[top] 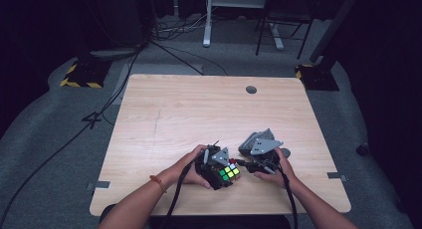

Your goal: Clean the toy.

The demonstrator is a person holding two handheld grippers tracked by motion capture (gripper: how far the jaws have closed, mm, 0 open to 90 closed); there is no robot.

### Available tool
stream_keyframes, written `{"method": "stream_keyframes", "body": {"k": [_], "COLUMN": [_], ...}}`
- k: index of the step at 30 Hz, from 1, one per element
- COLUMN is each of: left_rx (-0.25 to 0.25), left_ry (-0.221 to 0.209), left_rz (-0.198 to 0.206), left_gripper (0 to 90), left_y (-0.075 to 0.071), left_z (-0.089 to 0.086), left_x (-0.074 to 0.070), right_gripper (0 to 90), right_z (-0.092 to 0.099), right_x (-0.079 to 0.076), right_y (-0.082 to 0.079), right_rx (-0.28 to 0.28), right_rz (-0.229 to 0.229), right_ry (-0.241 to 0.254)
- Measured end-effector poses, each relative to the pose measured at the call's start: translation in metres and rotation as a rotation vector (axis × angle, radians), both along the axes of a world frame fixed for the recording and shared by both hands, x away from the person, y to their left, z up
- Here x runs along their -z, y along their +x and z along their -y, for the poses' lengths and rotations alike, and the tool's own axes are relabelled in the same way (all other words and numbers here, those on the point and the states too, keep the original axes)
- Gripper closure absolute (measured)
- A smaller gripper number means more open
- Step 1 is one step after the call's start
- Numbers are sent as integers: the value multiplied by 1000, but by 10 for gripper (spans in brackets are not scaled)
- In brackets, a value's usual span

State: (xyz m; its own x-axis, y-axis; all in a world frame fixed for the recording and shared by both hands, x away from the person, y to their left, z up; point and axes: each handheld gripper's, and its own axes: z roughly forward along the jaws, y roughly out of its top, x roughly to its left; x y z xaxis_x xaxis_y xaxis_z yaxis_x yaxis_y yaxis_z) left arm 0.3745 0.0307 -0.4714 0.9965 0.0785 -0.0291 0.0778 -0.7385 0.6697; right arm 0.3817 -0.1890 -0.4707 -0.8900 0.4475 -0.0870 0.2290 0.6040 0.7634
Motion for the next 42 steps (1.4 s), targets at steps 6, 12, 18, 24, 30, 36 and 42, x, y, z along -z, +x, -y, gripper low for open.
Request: {"method": "stream_keyframes", "body": {"k": [6,12,18,24,30,36,42], "left_rx": [-51,-58,-54,-34,-28,-41,-36], "left_ry": [55,76,49,37,33,52,39], "left_rz": [-26,8,66,83,97,143,169], "left_gripper": [165,226,256,222,232,287,318], "left_y": [-6,-8,-7,-9,-9,-10,-10], "left_z": [2,-1,-3,-1,2,0,-3], "left_x": [0,3,4,1,2,1,-1], "right_gripper": [530,520,541,547,538,532,534], "right_z": [-3,-3,2,4,4,0,14], "right_x": [8,11,10,5,-6,-13,-10], "right_y": [0,-2,-1,-5,-10,-13,-8], "right_rx": [-23,-28,-32,-40,-65,-64,-55], "right_rz": [-31,-39,-35,-7,11,59,10], "right_ry": [-41,-29,6,39,111,87,85]}}
